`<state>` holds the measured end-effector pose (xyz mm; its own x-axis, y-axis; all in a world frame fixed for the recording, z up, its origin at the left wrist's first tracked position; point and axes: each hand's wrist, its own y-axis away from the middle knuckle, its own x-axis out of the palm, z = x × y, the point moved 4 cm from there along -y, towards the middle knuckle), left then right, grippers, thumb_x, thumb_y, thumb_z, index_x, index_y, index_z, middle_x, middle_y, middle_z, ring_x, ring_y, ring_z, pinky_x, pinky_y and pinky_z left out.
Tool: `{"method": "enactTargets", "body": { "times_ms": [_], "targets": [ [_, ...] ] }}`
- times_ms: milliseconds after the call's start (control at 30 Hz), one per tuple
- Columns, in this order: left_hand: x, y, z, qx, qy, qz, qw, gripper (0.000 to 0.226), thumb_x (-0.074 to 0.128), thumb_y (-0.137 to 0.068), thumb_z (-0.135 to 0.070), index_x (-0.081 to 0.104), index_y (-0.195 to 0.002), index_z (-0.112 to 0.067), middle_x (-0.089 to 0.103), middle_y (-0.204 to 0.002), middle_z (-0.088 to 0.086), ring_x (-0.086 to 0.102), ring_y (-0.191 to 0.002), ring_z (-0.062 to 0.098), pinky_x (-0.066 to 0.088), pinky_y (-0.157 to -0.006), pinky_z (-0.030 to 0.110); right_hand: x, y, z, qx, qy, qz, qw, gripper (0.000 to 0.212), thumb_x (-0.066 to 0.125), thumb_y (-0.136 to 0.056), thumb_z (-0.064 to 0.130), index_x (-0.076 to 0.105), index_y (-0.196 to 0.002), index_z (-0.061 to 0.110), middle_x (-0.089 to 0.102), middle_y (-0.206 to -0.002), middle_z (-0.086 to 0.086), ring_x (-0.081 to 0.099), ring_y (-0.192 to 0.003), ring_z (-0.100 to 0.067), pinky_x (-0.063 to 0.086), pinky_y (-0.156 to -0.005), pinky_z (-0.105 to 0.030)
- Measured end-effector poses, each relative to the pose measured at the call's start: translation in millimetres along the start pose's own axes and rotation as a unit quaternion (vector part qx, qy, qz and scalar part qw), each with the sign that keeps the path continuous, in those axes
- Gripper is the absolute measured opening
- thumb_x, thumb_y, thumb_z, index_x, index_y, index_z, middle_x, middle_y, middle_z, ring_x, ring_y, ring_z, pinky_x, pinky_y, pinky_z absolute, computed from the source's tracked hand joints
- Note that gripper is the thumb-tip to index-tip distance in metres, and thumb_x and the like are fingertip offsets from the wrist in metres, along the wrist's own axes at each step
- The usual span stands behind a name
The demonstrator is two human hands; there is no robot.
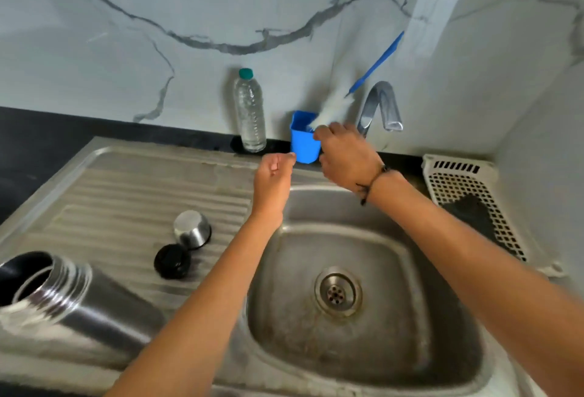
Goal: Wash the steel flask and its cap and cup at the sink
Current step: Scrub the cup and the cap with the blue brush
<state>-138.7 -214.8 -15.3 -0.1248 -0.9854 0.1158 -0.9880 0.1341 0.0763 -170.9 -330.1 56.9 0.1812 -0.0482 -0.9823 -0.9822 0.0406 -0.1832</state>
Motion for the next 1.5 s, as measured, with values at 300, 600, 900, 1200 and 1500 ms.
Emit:
{"method": "enactTargets", "body": {
  "times_ms": [300, 600, 900, 1200, 1500],
  "targets": [
    [41.6, -75.0, 18.8, -0.226, 0.162, 0.05, 0.959, 0.04, 0.035, -0.099, -0.045, 0.055, -0.089, -0.013, 0.06, -0.09, 0.009, 0.055, -0.086, 0.022, 0.046, -0.085, 0.032, 8.9, -121.4, -22.5, 0.01, 0.29, 0.202, 0.935, 0.036, 0.051, -0.094, 0.027, 0.051, -0.128, 0.014, 0.051, -0.128, -0.008, 0.041, -0.122, -0.028, 0.034, -0.1, -0.043],
    [61.1, -92.7, 30.3, -0.247, 0.202, 0.056, 0.946, 0.054, 0.033, -0.098, -0.049, 0.048, -0.132, -0.01, 0.057, -0.111, 0.009, 0.052, -0.096, 0.022, 0.04, -0.09, 0.03, 21.4, -150.9, -29.0, -0.002, 0.273, 0.269, 0.924, 0.03, 0.053, -0.088, 0.007, 0.057, -0.118, 0.008, 0.059, -0.111, -0.009, 0.058, -0.104, -0.034, 0.045, -0.081, -0.038],
    [62.5, -100.5, 32.3, -0.247, 0.195, 0.07, 0.947, 0.059, 0.031, -0.098, -0.051, 0.042, -0.14, -0.012, 0.055, -0.116, 0.007, 0.052, -0.106, 0.022, 0.038, -0.093, 0.031, -1.7, -157.4, -27.2, -0.038, 0.319, 0.258, 0.911, 0.025, 0.05, -0.088, 0.006, 0.06, -0.112, 0.007, 0.055, -0.095, -0.008, 0.061, -0.096, -0.033, 0.044, -0.068, -0.035],
    [63.7, -98.1, 27.8, -0.25, 0.167, 0.079, 0.95, 0.059, 0.032, -0.098, -0.051, 0.041, -0.141, -0.012, 0.055, -0.117, 0.007, 0.051, -0.108, 0.022, 0.037, -0.091, 0.034, -4.6, -148.0, -39.9, -0.011, 0.255, 0.234, 0.938, 0.039, 0.052, -0.087, 0.006, 0.059, -0.124, 0.013, 0.062, -0.115, -0.007, 0.061, -0.098, -0.029, 0.041, -0.069, -0.034],
    [62.9, -94.4, 27.6, -0.26, 0.157, 0.08, 0.949, 0.058, 0.032, -0.098, -0.052, 0.039, -0.142, -0.014, 0.057, -0.116, 0.007, 0.051, -0.11, 0.023, 0.037, -0.096, 0.038, -17.0, -130.5, -35.9, 0.005, 0.247, 0.202, 0.948, 0.022, 0.053, -0.088, 0.005, 0.06, -0.109, 0.006, 0.044, -0.071, -0.003, 0.053, -0.08, -0.029, 0.04, -0.069, -0.036]
  ]
}}
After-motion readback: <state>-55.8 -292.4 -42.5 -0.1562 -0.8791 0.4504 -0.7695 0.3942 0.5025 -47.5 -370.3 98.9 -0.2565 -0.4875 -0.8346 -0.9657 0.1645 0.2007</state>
